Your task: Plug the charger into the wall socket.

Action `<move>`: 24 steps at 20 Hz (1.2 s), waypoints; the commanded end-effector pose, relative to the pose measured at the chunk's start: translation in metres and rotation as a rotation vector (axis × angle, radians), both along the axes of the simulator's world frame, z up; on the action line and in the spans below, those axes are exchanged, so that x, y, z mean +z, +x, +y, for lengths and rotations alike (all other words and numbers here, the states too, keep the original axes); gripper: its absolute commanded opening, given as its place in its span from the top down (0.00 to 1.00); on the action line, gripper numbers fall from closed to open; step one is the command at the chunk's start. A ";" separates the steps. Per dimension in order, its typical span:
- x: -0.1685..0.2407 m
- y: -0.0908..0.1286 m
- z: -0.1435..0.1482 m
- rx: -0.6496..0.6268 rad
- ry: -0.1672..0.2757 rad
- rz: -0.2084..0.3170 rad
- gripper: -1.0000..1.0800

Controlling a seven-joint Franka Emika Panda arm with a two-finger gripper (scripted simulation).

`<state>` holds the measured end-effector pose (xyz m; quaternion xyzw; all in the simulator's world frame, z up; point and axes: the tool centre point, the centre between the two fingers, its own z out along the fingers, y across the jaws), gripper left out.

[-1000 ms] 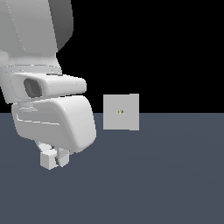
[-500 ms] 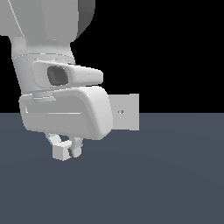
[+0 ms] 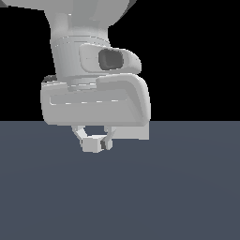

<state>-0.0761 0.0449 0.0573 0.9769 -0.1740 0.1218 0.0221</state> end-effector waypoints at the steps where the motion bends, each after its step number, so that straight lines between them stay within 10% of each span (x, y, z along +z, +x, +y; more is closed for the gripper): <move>1: 0.008 0.003 -0.011 0.037 -0.001 -0.001 1.00; 24: 0.043 0.022 -0.060 0.210 0.002 0.003 1.00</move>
